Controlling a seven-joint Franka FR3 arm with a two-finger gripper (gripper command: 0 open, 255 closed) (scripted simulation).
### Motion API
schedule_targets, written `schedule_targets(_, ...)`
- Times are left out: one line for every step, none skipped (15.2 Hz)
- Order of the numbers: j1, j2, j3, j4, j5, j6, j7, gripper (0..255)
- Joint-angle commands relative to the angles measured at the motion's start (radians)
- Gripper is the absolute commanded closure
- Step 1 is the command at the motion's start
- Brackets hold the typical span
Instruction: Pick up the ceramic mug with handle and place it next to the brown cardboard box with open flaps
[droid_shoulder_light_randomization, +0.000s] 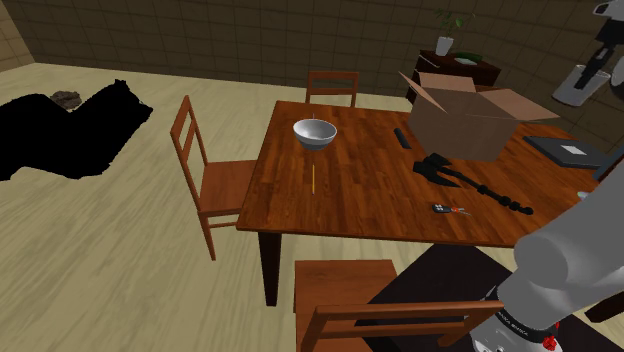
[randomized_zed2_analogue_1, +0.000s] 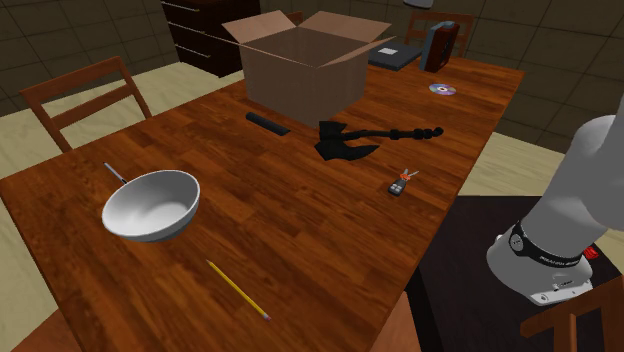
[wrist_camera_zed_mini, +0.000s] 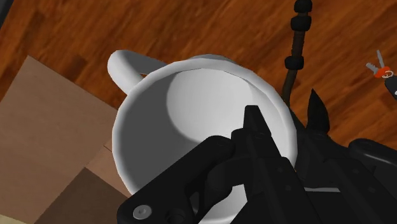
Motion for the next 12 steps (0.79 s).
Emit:
schedule_targets(-0.035,0.028,-0.027,0.027,0.024,-0.005,-0.060,255)
schedule_targets(-0.060,0.056,-0.042,0.055,0.046,-0.011,-0.094,255)
schedule_targets(-0.087,0.087,-0.056,0.085,0.070,-0.019,-0.127,255)
schedule_targets(-0.116,0.119,-0.069,0.119,0.096,-0.029,-0.161,255)
schedule_targets(-0.150,0.153,-0.079,0.155,0.124,-0.040,-0.193,255)
schedule_targets(-0.185,0.189,-0.089,0.195,0.154,-0.054,-0.226,255)
schedule_targets(-0.226,0.226,-0.095,0.239,0.184,-0.069,-0.256,255)
schedule_targets(-0.271,0.266,-0.098,0.289,0.216,-0.087,-0.285,255)
schedule_targets(-0.320,0.308,-0.099,0.344,0.250,-0.109,-0.313,255)
schedule_targets(-0.352,0.334,-0.096,0.381,0.269,-0.123,-0.327,255)
schedule_targets(-0.336,0.317,-0.096,0.342,0.255,-0.098,-0.324,255)
schedule_targets(-0.320,0.302,-0.097,0.306,0.243,-0.075,-0.322,255)
